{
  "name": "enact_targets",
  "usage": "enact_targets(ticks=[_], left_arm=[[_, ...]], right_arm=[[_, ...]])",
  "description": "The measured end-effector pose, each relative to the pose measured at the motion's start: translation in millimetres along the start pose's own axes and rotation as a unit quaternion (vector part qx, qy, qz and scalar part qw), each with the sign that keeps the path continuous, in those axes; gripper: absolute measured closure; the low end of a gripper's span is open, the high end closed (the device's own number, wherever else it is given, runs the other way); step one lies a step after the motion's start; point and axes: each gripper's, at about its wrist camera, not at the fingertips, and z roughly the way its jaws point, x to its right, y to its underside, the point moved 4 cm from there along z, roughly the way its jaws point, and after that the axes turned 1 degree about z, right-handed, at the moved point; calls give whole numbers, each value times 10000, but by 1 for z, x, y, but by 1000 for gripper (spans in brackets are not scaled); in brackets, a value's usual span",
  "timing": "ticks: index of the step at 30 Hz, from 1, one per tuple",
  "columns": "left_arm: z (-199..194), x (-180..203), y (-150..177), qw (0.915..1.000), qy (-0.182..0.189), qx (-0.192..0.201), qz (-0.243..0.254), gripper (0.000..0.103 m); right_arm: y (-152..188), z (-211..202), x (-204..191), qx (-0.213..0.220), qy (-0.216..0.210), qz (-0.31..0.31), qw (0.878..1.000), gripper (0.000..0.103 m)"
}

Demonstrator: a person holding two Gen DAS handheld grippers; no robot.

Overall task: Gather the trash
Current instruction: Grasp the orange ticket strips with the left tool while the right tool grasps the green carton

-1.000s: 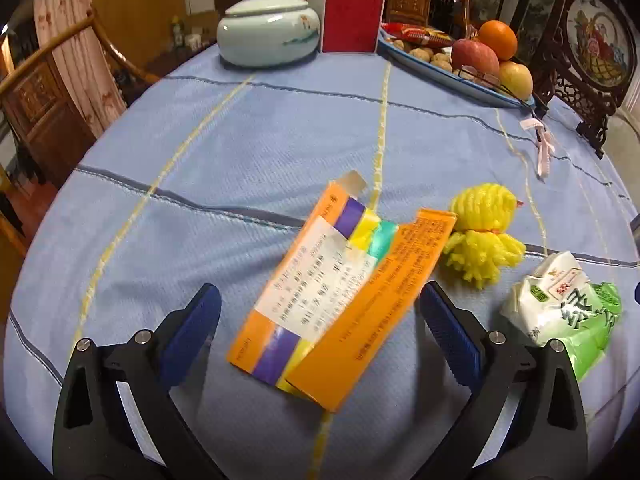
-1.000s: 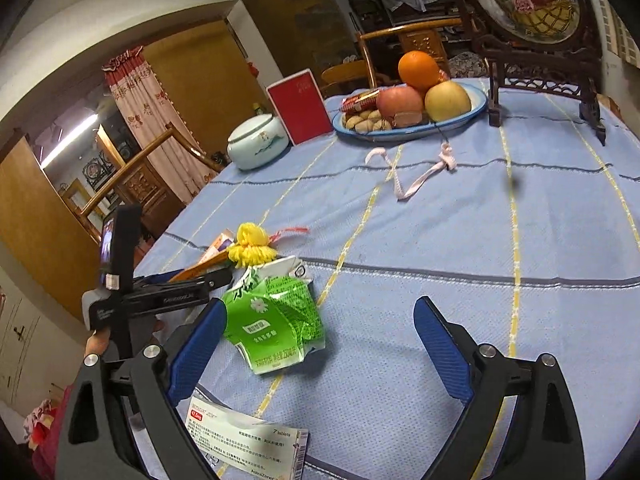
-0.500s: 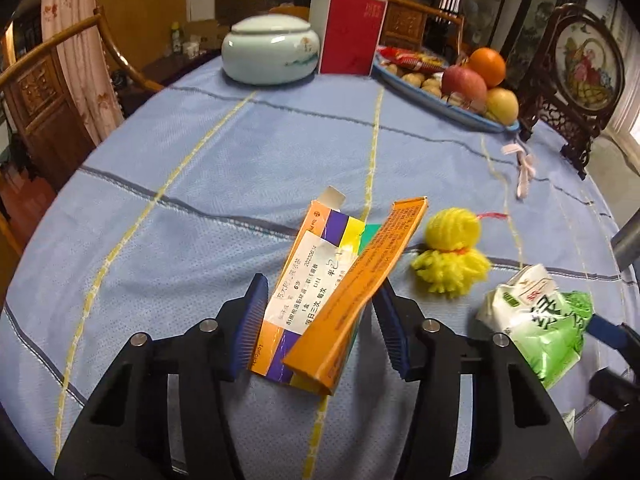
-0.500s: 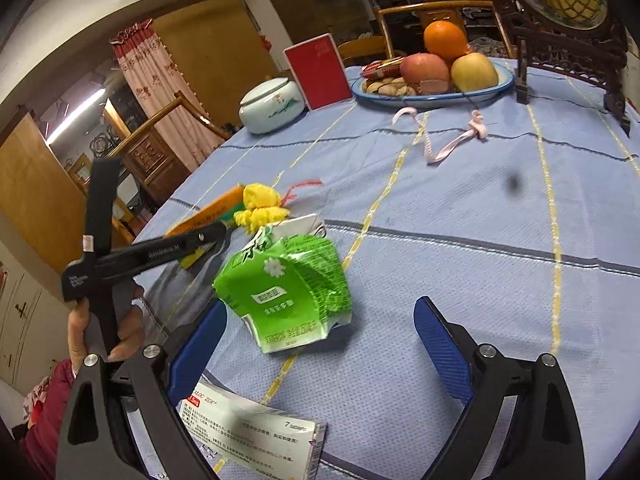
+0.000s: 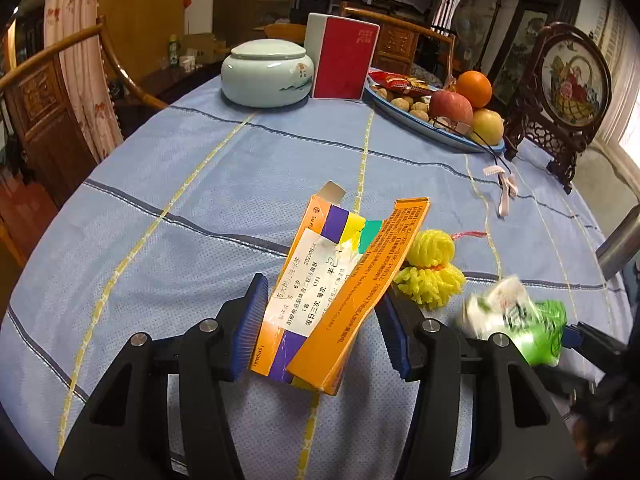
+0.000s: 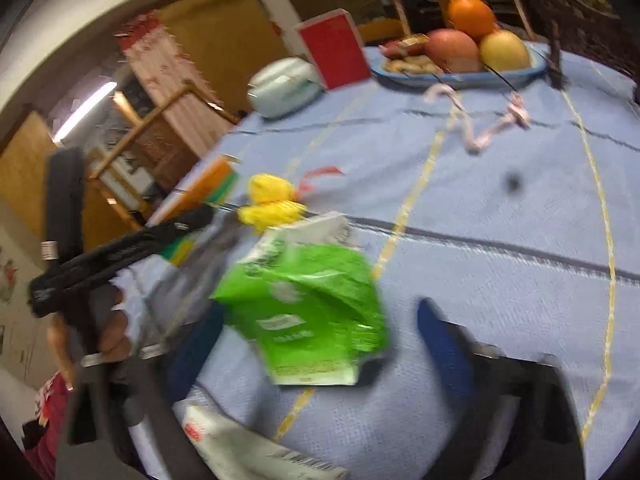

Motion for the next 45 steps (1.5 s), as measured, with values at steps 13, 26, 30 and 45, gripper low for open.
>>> enact_targets(ticks=[13, 26, 30, 45], left_arm=[[-19, -8, 11, 9992, -288, 284, -28, 49], [-83, 7, 34, 9956, -550, 753, -27, 49], [-92, 2, 44, 9961, -435, 738, -215, 49], [-104, -4, 65, 9963, -388, 679, -368, 50]], right_arm=[[-19, -59, 0, 1008, 178, -41, 9947, 83], [-17, -60, -6, 916, 230, -256, 9952, 60], [-10, -48, -3, 707, 133, -122, 9973, 32], [27, 0, -25, -320, 834, -742, 9932, 11]])
